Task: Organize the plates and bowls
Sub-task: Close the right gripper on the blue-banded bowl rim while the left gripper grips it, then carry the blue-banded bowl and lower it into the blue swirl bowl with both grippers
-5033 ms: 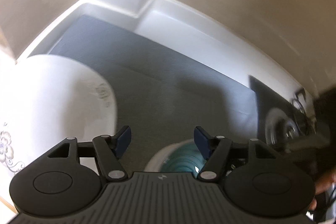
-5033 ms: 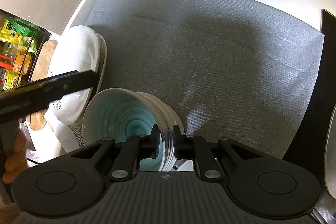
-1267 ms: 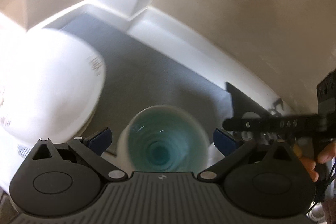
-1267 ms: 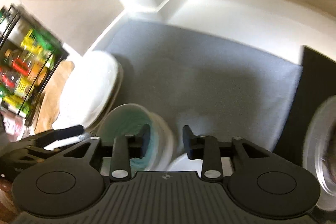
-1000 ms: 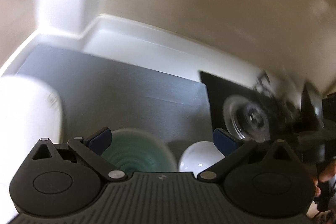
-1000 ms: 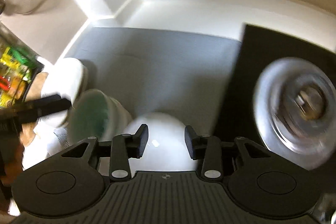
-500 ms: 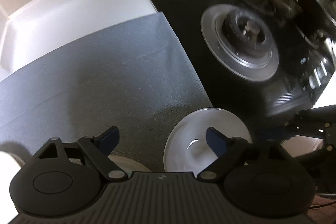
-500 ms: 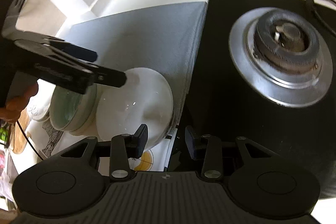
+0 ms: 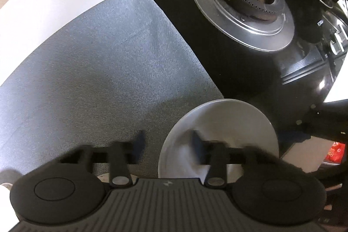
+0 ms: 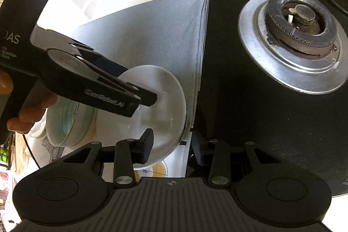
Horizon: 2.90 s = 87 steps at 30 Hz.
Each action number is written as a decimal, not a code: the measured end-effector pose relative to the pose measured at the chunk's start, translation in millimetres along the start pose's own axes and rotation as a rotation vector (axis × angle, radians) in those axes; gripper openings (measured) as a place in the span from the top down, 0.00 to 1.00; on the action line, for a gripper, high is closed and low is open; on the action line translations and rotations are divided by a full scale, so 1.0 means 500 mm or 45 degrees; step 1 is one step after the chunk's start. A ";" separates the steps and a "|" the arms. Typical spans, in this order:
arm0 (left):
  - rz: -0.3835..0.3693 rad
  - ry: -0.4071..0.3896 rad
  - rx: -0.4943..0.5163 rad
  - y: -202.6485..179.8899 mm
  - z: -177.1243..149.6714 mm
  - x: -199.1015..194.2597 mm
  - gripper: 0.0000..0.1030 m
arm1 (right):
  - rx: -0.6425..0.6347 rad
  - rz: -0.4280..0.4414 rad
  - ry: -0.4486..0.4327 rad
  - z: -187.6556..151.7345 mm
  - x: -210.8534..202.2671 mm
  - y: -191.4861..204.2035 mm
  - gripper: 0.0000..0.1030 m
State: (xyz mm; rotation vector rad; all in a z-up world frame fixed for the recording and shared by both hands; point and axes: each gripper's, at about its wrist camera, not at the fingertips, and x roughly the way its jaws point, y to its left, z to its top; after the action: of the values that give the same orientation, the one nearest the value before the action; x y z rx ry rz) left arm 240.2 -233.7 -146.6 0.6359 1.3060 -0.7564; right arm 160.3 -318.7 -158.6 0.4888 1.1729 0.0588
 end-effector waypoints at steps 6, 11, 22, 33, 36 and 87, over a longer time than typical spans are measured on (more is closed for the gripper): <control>-0.017 -0.059 -0.043 -0.004 -0.011 -0.012 0.77 | 0.022 -0.086 -0.022 -0.007 0.004 0.005 0.87; -0.061 -0.116 -0.099 0.002 -0.020 -0.043 0.84 | 0.022 -0.095 -0.038 -0.014 -0.009 -0.002 0.90; -0.079 -0.173 -0.187 0.012 -0.040 -0.069 0.87 | -0.016 -0.093 -0.110 0.008 -0.049 -0.006 0.91; -0.100 -0.334 -0.316 0.024 -0.075 -0.169 0.86 | -0.136 -0.084 -0.197 0.039 -0.124 0.034 0.91; -0.085 -0.376 -0.356 0.033 -0.087 -0.205 0.87 | -0.202 -0.078 -0.224 0.052 -0.150 0.056 0.91; -0.089 -0.066 -0.810 0.244 -0.280 -0.167 0.86 | -0.530 0.124 0.196 0.152 0.027 0.282 0.91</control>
State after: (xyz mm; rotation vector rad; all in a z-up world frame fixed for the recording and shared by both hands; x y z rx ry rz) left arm 244.2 -38.9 -87.5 0.0590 1.4265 -0.3702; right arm 262.5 -214.4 -91.9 0.1737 1.2463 0.4226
